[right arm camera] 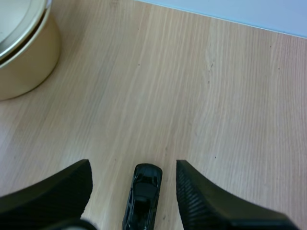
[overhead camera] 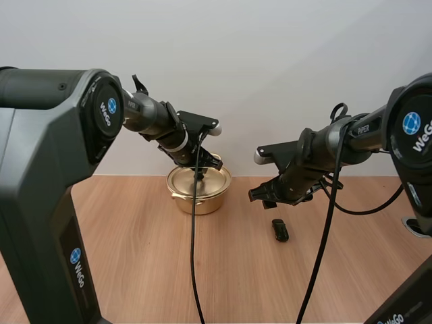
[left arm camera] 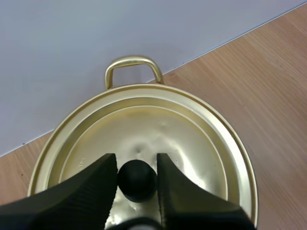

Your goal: Open the pot, put the car inside, and close it

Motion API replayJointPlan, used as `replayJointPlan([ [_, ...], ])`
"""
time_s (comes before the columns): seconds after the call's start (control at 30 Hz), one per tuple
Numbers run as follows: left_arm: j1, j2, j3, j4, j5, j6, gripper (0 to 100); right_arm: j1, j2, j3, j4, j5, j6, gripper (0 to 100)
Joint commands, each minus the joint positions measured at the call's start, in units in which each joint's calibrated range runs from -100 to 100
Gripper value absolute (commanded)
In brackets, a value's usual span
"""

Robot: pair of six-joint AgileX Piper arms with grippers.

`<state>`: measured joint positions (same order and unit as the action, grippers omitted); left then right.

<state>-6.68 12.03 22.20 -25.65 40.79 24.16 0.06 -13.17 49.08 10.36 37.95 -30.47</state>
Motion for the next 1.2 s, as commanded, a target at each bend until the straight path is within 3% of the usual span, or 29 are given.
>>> replayJointPlan([
  [0.0, -0.03, -0.10, -0.07, -0.05, 0.27, 0.02, 24, 0.06, 0.00, 0.00, 0.01, 0.03, -0.02, 85],
  [0.1, -0.03, 0.02, -0.07, -0.05, 0.79, 0.02, 2, 0.06, 0.00, 0.00, 0.01, 1.41, -0.02, 85],
  [0.13, -0.03, 0.02, -0.07, 0.09, 0.94, 0.02, 0, 0.06, 0.00, 0.00, 0.01, 1.77, -0.02, 85],
  [0.6, 0.05, -1.87, -2.95, 0.09, 6.34, 0.02, 0, 0.06, 6.40, 0.00, 0.49, 5.62, 0.27, 81],
  [1.17, 0.05, -20.05, -10.00, 0.18, 15.06, 0.02, 0, -1.46, 6.38, 0.14, -1.20, 5.64, 0.69, 81],
])
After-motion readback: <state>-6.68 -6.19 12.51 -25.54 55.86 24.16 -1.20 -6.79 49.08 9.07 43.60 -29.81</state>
